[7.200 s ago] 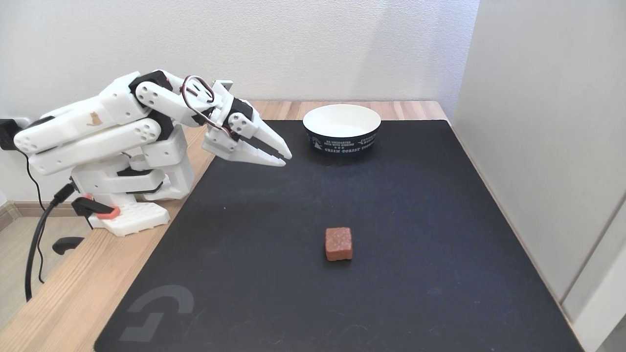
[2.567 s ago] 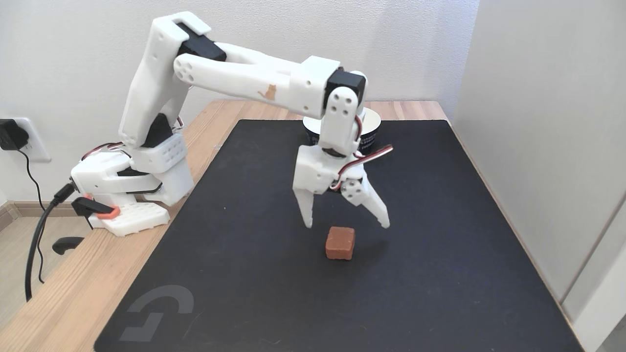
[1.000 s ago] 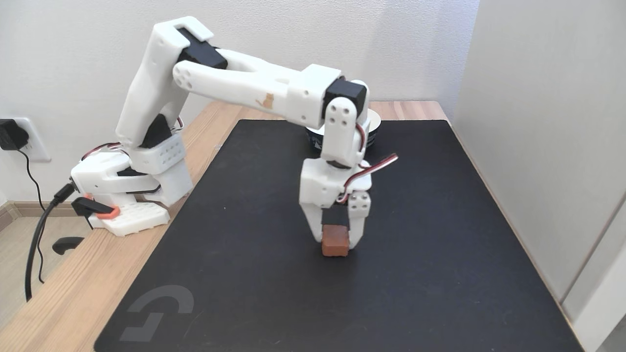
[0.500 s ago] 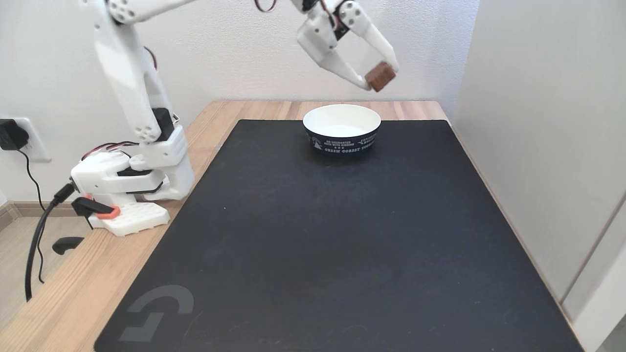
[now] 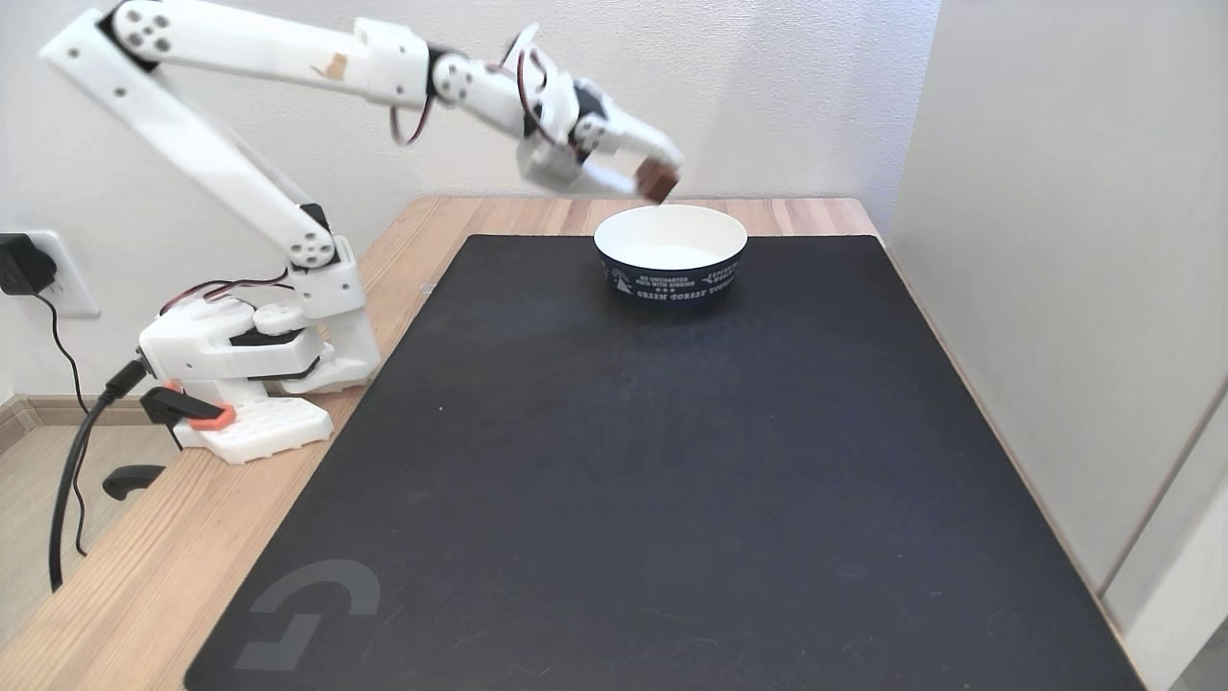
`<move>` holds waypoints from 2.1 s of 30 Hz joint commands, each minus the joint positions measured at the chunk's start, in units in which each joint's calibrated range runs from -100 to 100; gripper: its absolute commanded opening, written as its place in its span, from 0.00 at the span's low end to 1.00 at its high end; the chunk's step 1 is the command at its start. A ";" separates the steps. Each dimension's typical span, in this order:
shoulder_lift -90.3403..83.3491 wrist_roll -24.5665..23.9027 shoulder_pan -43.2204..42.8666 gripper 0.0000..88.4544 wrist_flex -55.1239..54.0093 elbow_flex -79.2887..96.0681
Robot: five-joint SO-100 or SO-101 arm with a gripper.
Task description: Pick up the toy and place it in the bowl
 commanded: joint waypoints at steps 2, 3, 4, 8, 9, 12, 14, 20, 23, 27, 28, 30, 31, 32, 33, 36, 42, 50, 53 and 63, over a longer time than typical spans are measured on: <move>4.59 -0.71 -1.91 0.03 -11.08 2.88; 5.42 -0.71 -1.91 0.03 -11.85 2.88; 5.92 -0.71 -1.91 0.03 -12.35 2.88; 7.68 -0.71 -1.91 0.03 -12.95 2.88; 8.09 -0.71 -1.91 0.03 -12.95 2.88; 10.01 -0.71 -1.91 0.03 -12.95 2.07; 11.26 -0.71 -2.33 0.04 -12.95 0.81; 13.34 -0.66 -4.50 0.38 -12.35 -1.00; 12.93 -0.66 -4.50 0.35 -12.35 -1.00; 12.34 -0.66 -3.33 0.26 -12.44 -2.89; 11.84 -0.66 -2.75 0.24 -12.27 -3.97; 7.26 -0.45 -1.49 0.10 -12.10 -4.78; 5.01 -0.34 -0.57 0.04 -11.76 -4.60; 2.67 -0.24 0.60 0.01 -10.66 -3.97; -0.08 -0.19 2.02 0.03 -9.14 -3.07; -11.83 -0.08 9.80 0.03 -2.79 4.14; -38.59 6.39 23.43 0.03 1.02 24.42; -68.27 6.75 28.95 0.02 16.60 46.59; -70.69 9.52 28.95 0.02 26.09 46.23; -70.69 12.08 28.79 0.03 37.35 46.41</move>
